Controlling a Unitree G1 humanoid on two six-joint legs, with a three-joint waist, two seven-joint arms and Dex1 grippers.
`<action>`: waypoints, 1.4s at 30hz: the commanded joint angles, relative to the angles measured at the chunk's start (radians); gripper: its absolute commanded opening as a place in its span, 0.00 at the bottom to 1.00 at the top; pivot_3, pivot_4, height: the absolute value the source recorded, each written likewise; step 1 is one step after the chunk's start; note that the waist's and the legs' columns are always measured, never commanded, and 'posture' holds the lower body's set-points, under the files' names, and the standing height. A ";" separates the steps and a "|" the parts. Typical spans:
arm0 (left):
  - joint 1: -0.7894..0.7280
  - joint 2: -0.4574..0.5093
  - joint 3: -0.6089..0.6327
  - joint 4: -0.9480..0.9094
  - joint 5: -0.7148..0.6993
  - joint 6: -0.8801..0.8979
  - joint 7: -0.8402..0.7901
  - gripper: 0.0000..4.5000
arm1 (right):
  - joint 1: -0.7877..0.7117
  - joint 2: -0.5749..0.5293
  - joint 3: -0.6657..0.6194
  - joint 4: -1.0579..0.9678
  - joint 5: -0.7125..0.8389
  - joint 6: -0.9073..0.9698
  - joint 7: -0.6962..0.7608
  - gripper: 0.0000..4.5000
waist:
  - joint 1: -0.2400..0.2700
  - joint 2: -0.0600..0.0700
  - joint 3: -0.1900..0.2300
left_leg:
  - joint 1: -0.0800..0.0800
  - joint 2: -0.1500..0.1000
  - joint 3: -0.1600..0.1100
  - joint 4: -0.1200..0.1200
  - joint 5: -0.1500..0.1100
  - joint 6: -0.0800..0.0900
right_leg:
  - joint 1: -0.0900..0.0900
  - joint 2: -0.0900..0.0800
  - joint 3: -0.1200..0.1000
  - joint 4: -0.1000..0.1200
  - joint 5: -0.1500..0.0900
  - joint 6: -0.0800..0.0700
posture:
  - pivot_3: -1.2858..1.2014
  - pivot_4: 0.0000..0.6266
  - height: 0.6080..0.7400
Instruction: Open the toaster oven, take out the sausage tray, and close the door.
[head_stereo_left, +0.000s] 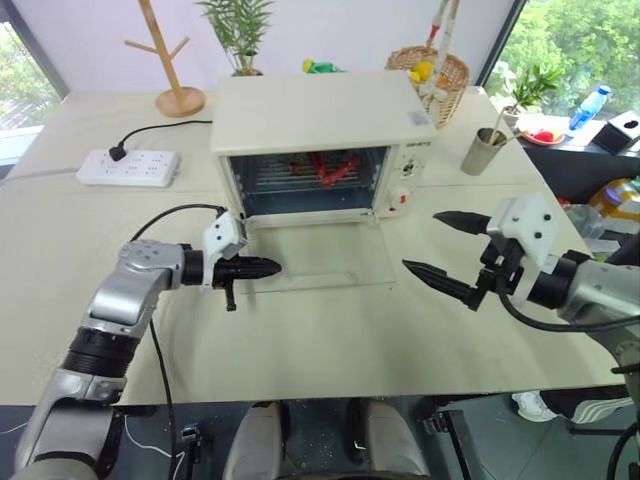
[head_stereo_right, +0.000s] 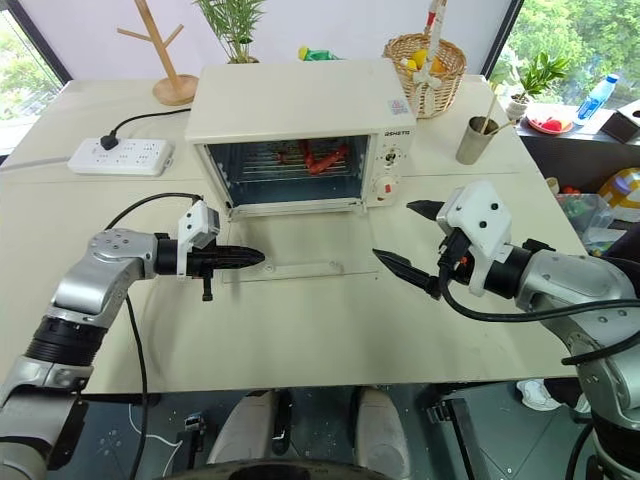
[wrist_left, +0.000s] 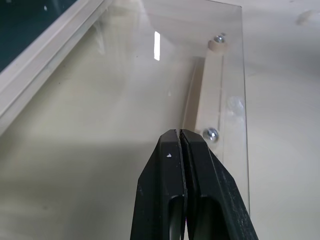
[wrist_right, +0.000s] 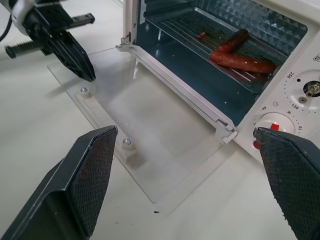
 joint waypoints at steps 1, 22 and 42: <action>0.002 0.005 0.012 -0.004 -0.015 0.011 -0.005 0.19 | -0.024 -0.011 -0.001 -0.005 0.009 -0.009 -0.009 1.00 | -0.001 0.000 0.000 | 0.000 0.000 0.000 0.000 0.000 0.000 | 0.000 0.000 0.000 0.000 0.000 0.001 | 0.52 0.24 1.00; 0.114 0.323 0.475 -0.364 -0.456 0.469 0.031 0.99 | -0.274 0.090 0.357 0.213 -0.282 -0.208 -0.073 1.00 | -0.012 0.000 0.000 | 0.001 0.001 0.000 -0.001 0.000 0.000 | -0.001 0.000 0.000 0.000 -0.001 -0.001 | 0.52 0.24 1.00; 0.090 0.298 0.471 -0.363 -0.491 0.446 0.170 0.99 | -0.724 0.467 0.821 1.075 -1.009 -0.903 -0.252 1.00 | -0.029 0.000 0.000 | 0.000 0.000 0.000 -0.004 0.000 0.000 | -0.002 0.000 0.000 0.000 0.001 0.001 | 0.52 0.24 1.00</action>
